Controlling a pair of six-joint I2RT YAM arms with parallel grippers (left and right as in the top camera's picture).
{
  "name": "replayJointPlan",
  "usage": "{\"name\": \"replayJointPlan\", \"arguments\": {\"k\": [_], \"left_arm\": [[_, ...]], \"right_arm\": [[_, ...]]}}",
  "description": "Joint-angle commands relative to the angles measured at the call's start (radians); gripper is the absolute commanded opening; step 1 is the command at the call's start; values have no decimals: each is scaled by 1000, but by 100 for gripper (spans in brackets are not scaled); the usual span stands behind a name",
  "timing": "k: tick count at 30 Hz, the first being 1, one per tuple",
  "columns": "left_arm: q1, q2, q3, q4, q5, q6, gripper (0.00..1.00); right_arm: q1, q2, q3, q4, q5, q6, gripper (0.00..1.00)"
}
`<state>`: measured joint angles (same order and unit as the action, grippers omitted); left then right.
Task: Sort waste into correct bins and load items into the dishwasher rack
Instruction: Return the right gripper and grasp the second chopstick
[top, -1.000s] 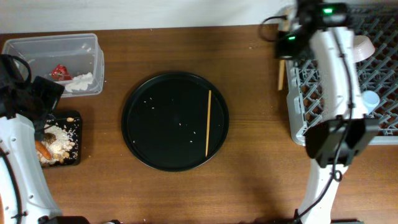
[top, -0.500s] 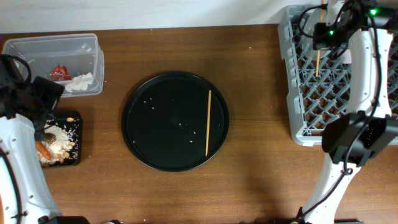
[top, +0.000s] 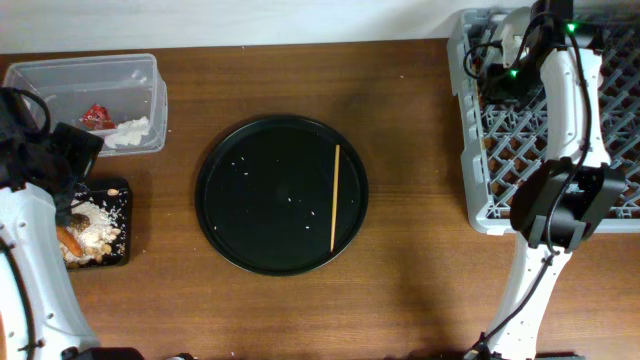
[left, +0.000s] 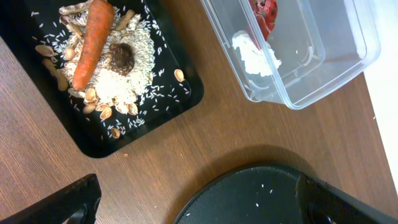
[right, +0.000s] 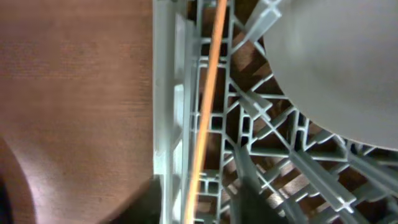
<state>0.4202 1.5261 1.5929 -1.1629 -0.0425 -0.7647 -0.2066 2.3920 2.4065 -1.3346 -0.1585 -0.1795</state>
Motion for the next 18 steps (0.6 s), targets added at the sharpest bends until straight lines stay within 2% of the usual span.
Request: {"name": "replayJointPlan", "arguments": {"k": [1,3,7,11,13,15,18], "left_arm": [[2,2,-3,-1,-14,-9,99],[2,1,-3,-1,-14,-9,99],[2,1,-3,-1,-14,-8,99],[2,1,-3,-1,-14,-9,99],[2,2,-3,-1,-14,-9,99],[2,2,-3,-1,-14,-8,99],[2,2,-3,-1,-14,-9,99]], "right_arm": [[6,-26,22,-27,-60,9,56],[7,-72,62,-56,-162,74,57],[42,-134,118,-133,-367,84,63],[148,-175,121,-188,-386,156,70],[235,-173,114,-198,-346,217,70],[334,-163,97,-190,-221,314,71],[493,-133,53,-164,8,494,83]]}}
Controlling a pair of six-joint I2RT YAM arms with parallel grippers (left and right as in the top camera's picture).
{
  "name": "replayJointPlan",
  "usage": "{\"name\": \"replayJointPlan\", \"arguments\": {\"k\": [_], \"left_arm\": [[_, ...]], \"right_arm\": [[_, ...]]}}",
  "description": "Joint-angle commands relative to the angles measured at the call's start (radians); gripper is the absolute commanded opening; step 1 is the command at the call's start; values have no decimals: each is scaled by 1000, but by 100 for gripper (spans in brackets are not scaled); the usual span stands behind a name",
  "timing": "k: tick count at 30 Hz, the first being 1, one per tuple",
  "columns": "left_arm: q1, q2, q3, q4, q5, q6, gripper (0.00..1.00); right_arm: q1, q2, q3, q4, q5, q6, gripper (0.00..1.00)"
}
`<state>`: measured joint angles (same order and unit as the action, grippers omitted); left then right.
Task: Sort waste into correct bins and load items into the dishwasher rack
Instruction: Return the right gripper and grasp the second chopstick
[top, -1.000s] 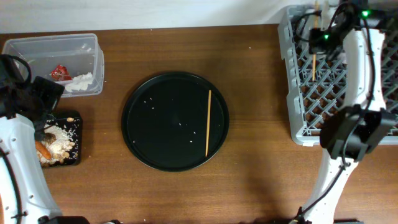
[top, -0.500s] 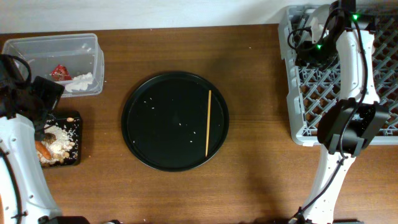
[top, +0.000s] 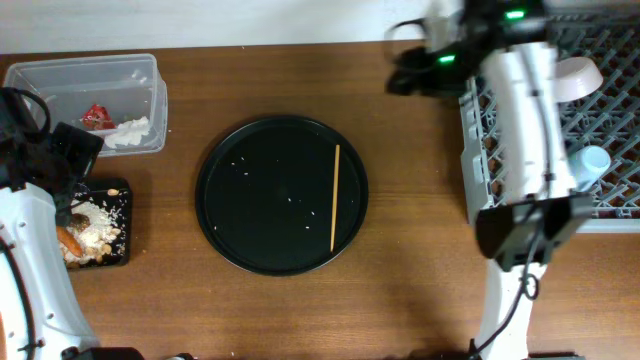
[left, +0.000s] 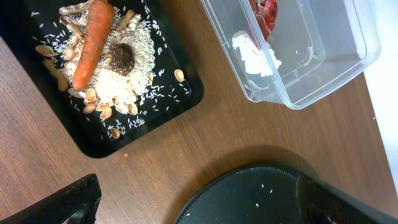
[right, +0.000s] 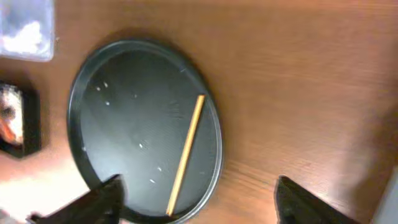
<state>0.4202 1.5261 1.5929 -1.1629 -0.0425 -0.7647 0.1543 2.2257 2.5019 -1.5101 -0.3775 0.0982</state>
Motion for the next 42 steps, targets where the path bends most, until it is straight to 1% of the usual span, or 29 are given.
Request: {"name": "replayJointPlan", "arguments": {"k": [1,4,8,12,15,18,19,23,27,32,34,37,42], "left_arm": [[2,1,-3,-1,-14,-9,99],[2,1,-3,-1,-14,-9,99],[2,2,-3,-1,-14,-9,99],[2,2,-3,-1,-14,-9,99],[2,2,-3,-1,-14,-9,99],[2,1,-3,-1,-14,-9,99],[2,1,-3,-1,-14,-9,99],[2,1,-3,-1,-14,-9,99],[2,1,-3,-1,-14,-9,99],[2,2,-3,-1,-14,-9,99],[2,2,-3,-1,-14,-9,99],[2,2,-3,-1,-14,-9,99],[2,1,-3,-1,-14,-9,99]], "right_arm": [[182,42,-65,24,273,277,85],[307,68,-155,92,352,418,85],[396,71,-298,203,393,463,85],[401,71,-436,270,412,518,84],[395,72,-528,326,391,539,80],[396,72,-585,367,381,539,71],[396,72,-602,376,378,539,65],[396,72,-663,426,354,539,49],[407,72,-718,482,336,539,44],[418,72,-737,505,337,540,31],[418,72,-737,505,341,540,17],[418,71,-736,502,344,540,5],[418,69,-732,476,332,540,4]]}}
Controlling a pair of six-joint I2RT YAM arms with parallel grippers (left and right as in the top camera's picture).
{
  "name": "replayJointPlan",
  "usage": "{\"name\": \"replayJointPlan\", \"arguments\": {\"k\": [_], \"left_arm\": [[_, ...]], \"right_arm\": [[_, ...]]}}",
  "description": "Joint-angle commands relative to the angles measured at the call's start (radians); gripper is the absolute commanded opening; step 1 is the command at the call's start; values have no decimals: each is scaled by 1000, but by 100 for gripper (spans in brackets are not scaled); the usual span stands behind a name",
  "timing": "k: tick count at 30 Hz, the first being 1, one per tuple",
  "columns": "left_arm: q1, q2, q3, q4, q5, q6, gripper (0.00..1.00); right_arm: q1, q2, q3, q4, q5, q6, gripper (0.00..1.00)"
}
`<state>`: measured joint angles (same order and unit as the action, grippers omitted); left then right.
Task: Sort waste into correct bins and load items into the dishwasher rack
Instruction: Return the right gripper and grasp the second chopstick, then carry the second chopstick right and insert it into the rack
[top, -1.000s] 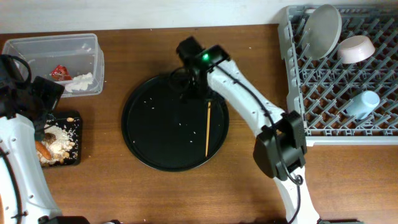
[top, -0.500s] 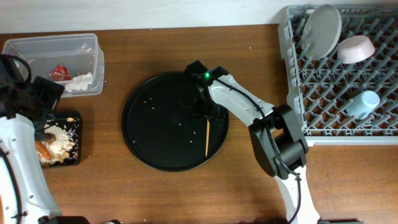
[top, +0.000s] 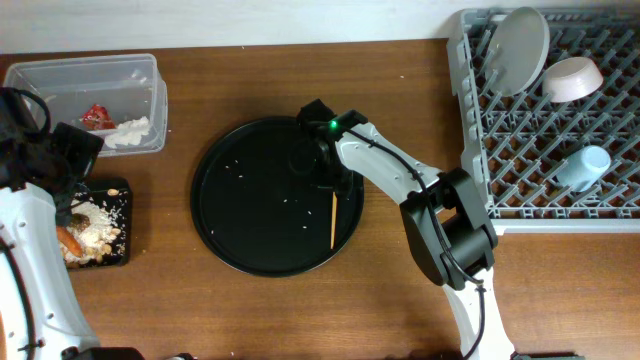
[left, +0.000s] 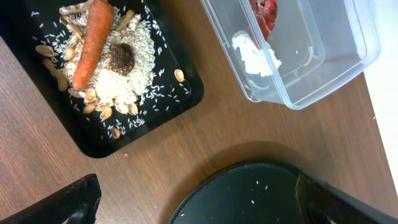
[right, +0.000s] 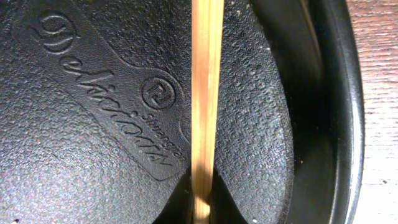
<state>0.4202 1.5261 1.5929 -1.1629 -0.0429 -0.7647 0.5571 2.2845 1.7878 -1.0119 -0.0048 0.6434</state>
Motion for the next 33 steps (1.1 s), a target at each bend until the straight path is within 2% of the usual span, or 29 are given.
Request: {"name": "replayJointPlan", "arguments": {"k": [1,6,10,12,16,18,21,24,28,33], "left_arm": [[2,2,-3,-1,-14,-9,99],[2,2,-3,-1,-14,-9,99],[2,2,-3,-1,-14,-9,99],[2,1,-3,-1,-14,-9,99],[2,1,-3,-2,-14,-9,99],[2,2,-3,-1,-14,-9,99],[2,2,-3,-1,-14,-9,99],[2,1,-3,-1,-14,-9,99],[2,1,-3,-1,-14,-9,99],[2,1,-3,-1,-14,-9,99]], "right_arm": [[14,10,-8,-35,-40,-5,4],[-24,-10,151,-191,-40,-22,4],[-137,-48,420,-357,-40,-193,4],[-222,-53,582,-431,-40,-323,4],[-408,-53,792,-484,-40,-517,4],[-509,-53,826,-469,-40,-608,4],[-636,-51,813,-437,-45,-655,4],[-729,-39,795,-410,-148,-750,4],[-782,3,794,-377,-251,-850,4],[-776,85,794,-325,-250,-875,4]]}}
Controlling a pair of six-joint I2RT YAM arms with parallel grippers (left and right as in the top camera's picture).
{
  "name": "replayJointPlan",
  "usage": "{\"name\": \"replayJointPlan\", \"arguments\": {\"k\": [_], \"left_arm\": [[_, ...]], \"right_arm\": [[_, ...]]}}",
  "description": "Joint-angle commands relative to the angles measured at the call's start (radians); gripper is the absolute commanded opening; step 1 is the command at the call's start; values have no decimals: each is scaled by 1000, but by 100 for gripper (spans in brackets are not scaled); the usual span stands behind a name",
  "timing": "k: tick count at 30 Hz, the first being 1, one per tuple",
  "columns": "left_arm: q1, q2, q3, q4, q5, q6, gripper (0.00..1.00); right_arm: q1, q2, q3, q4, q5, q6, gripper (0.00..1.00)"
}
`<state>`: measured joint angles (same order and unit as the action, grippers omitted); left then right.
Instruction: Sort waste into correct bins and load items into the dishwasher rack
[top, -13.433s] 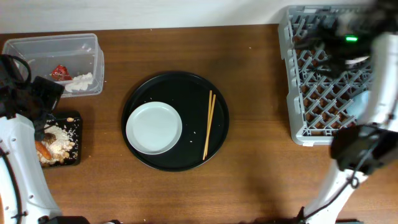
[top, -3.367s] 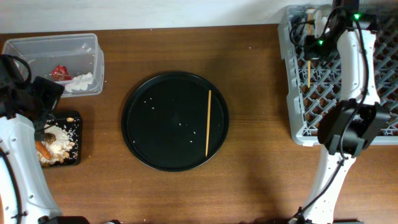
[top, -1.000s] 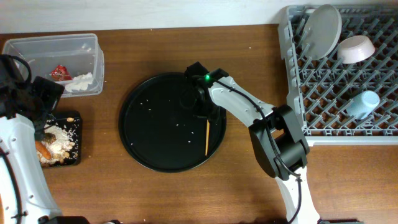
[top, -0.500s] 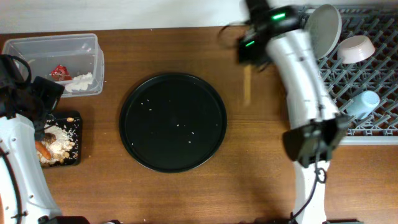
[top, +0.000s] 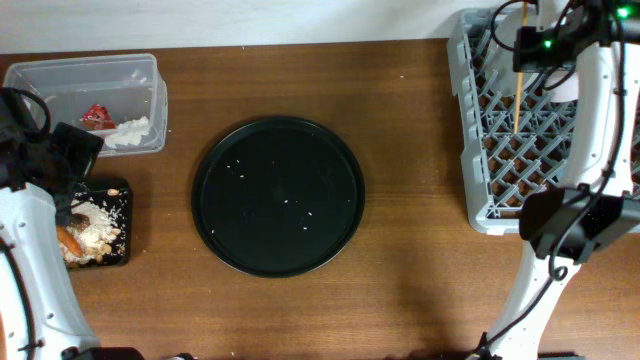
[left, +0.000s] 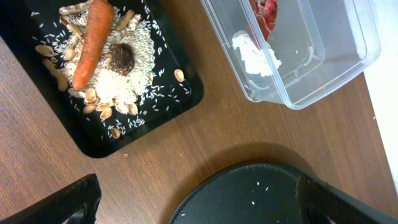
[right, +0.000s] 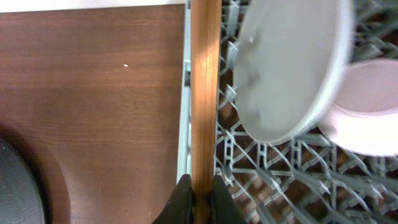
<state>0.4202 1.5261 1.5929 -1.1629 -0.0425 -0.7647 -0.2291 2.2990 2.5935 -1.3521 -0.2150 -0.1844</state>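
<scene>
My right gripper (right: 201, 196) is shut on a wooden chopstick (right: 205, 93), held above the left edge of the grey dishwasher rack (top: 480, 150); in the overhead view the chopstick (top: 517, 90) hangs over the rack's grid. The round black plate (top: 278, 195) carries only rice grains. My left gripper (left: 198, 202) stands open over bare table between the plate, the clear waste bin (left: 298, 56) and the black food tray (left: 174, 99).
A white plate (right: 292, 68) and a pink bowl (right: 367, 118) stand in the rack. The clear bin holds a red wrapper (left: 264, 12) and a white tissue (left: 255, 53). The tray carries a carrot (left: 93, 40), rice and nut shells.
My right gripper was down on the chopstick on the black plate. Now it holds that chopstick above the rack's left edge, and the plate has no chopstick. The left arm has not moved.
My right gripper was over the rack, where one chopstick lay, with another on the plate. Then it stood open above the table beside the plate. Then it was down on the plate's chopstick, and now it holds it over the rack.
</scene>
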Motion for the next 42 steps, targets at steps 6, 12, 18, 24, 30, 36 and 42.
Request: {"name": "replayJointPlan", "arguments": {"k": [6,12,18,24,30,36,42], "left_arm": [[2,2,-3,-1,-14,-9,99],[2,1,-3,-1,-14,-9,99],[2,1,-3,-1,-14,-8,99],[2,1,-3,-1,-14,-9,99],[2,2,-3,-1,-14,-9,99],[2,2,-3,-1,-14,-9,99],[2,1,-3,-1,-14,-9,99]], "right_arm": [[14,177,-12,40,-44,-43,9],[27,182,-11,7,-43,-11,64],[26,102,-4,-95,-44,89,69],[27,-90,-5,-347,-49,232,75],[63,-341,-209,-347,-51,246,83],[97,-652,-694,-308,-26,246,84],[99,-1031,-1172,-105,-134,246,86]]}}
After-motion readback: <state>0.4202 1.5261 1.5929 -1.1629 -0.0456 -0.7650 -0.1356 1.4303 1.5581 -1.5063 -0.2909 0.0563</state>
